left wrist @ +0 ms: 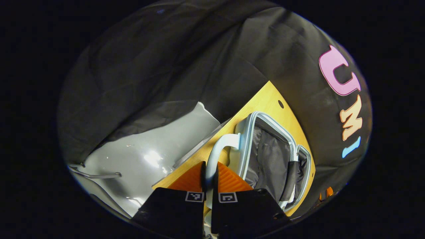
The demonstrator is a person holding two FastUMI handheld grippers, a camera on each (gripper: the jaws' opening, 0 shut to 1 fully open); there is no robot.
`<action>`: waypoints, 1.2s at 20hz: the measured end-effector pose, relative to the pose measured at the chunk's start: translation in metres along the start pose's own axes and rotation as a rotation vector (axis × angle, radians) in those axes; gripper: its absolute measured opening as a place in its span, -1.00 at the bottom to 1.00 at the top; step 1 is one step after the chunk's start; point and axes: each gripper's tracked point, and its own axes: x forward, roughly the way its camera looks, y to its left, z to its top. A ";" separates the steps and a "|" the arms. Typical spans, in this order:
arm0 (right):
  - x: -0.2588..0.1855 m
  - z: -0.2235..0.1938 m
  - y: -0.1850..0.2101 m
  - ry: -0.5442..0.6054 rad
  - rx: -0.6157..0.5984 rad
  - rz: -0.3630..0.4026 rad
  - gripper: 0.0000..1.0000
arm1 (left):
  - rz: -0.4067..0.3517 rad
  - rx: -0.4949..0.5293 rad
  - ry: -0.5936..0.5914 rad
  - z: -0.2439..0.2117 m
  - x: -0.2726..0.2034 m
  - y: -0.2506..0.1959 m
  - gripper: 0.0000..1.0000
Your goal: First open the suitcase, pack the skin care products into it, and then close the suitcase.
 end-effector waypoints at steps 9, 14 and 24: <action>0.002 0.003 -0.008 -0.010 0.047 0.030 0.96 | -0.048 0.083 -0.104 0.034 -0.091 -0.092 -0.99; -0.002 0.016 -0.016 -0.053 0.049 0.052 0.96 | 0.015 0.188 -0.109 0.027 -0.129 -0.153 -0.98; -0.020 0.027 -0.048 -0.070 0.015 0.074 0.96 | -0.008 0.404 -0.183 -0.027 -0.151 -0.322 -0.99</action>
